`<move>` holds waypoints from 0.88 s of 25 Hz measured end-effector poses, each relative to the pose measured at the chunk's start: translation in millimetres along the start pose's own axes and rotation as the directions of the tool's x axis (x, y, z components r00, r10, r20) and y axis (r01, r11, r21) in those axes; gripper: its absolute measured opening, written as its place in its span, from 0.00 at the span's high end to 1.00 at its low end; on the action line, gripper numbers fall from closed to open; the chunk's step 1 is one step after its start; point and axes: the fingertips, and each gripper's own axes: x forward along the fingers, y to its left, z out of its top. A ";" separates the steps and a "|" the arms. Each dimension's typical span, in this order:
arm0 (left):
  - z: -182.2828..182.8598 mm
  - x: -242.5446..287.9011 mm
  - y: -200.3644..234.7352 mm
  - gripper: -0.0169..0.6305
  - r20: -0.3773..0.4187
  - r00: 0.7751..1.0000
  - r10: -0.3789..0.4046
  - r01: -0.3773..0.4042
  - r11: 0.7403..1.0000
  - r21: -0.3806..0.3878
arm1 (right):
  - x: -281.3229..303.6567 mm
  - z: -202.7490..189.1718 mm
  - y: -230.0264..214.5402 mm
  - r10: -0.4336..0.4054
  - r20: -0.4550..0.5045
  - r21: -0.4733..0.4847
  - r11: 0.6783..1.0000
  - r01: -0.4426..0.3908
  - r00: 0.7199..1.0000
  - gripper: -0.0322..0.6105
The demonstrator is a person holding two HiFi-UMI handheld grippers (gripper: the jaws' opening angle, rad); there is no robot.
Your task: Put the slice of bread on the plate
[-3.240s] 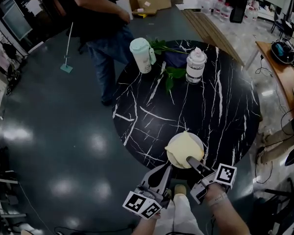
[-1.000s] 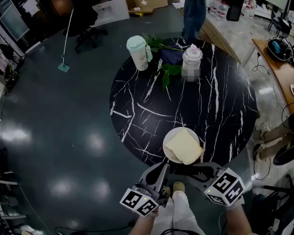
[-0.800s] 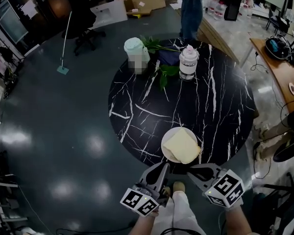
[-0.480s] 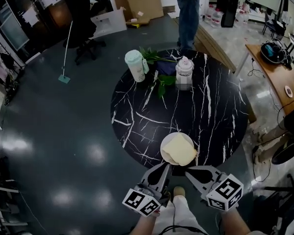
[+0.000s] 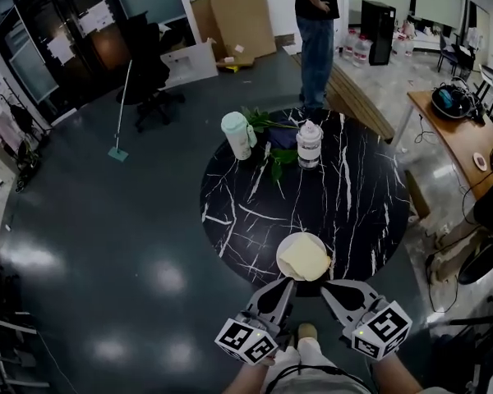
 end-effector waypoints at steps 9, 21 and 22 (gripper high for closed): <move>14.3 1.3 -7.9 0.96 0.000 1.000 -0.021 0.021 0.999 0.035 | 0.4 14.6 3.2 -0.049 0.041 -0.008 0.999 0.049 0.998 0.94; 24.0 3.5 0.0 0.96 -0.006 1.000 -0.006 0.007 0.999 0.053 | 3.5 8.2 -7.8 -0.092 0.025 0.006 0.996 0.092 0.995 0.94; 25.6 2.8 2.0 0.96 -0.005 1.000 -0.002 0.002 0.998 0.056 | 4.1 7.7 -7.5 -0.092 0.022 0.007 0.996 0.091 0.996 0.94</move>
